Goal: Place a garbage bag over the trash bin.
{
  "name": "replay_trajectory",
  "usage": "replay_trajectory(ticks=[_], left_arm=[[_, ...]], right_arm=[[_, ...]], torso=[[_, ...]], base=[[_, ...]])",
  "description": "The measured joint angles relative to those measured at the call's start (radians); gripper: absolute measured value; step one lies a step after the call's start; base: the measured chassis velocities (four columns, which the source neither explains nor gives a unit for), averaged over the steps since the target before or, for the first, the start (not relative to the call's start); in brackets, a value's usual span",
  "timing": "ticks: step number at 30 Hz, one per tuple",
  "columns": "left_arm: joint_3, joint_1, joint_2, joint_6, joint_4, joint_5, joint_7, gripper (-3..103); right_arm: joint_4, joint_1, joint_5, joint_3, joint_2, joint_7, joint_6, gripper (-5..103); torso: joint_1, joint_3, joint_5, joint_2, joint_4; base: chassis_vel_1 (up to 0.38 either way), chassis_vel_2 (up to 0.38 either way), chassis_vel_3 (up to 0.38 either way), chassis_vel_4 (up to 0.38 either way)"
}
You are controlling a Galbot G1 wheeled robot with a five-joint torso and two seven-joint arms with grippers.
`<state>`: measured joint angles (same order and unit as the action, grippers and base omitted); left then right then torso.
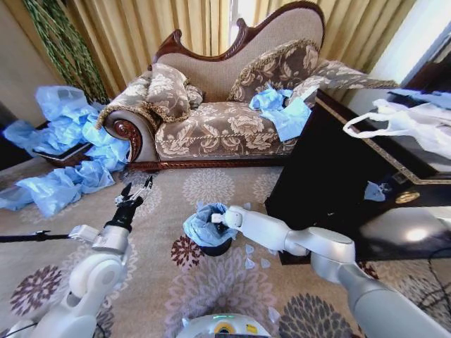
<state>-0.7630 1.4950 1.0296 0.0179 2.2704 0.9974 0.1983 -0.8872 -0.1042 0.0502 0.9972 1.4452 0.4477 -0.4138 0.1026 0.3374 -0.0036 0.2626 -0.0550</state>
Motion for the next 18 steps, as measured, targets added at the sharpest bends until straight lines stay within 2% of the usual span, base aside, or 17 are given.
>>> replay_trajectory(ticks=[3, 9, 12, 18], left_arm=[[-0.009, 0.003, -0.001, 0.0, 0.002, 0.006, 0.0, 100], [-0.005, -0.01, 0.003, 0.0, -0.01, 0.017, -0.002, 100], [0.006, -0.017, 0.006, 0.0, -0.012, 0.016, -0.002, 100], [0.01, -0.031, -0.002, 0.0, -0.015, 0.018, -0.001, 100]], right_arm=[[0.014, -0.016, -0.004, 0.003, 0.009, 0.002, -0.003, 0], [-0.059, -0.034, 0.011, 0.027, -0.038, 0.001, -0.027, 0], [-0.055, -0.032, 0.01, 0.014, -0.038, -0.001, -0.028, 0], [-0.003, -0.007, -0.054, 0.006, -0.041, 0.008, 0.008, 0]], torso=[[0.0, 0.0, -0.0001, 0.0, -0.0001], [0.0, 0.0, 0.0001, 0.0, -0.0007], [0.0, 0.0, 0.0002, 0.0, -0.0005], [0.0, 0.0, 0.0002, 0.0, 0.0]], base=[[0.0, 0.0, 0.0, 0.0], [0.0, 0.0, 0.0, 0.0], [0.0, 0.0, 0.0, 0.0], [0.0, 0.0, 0.0, 0.0]])
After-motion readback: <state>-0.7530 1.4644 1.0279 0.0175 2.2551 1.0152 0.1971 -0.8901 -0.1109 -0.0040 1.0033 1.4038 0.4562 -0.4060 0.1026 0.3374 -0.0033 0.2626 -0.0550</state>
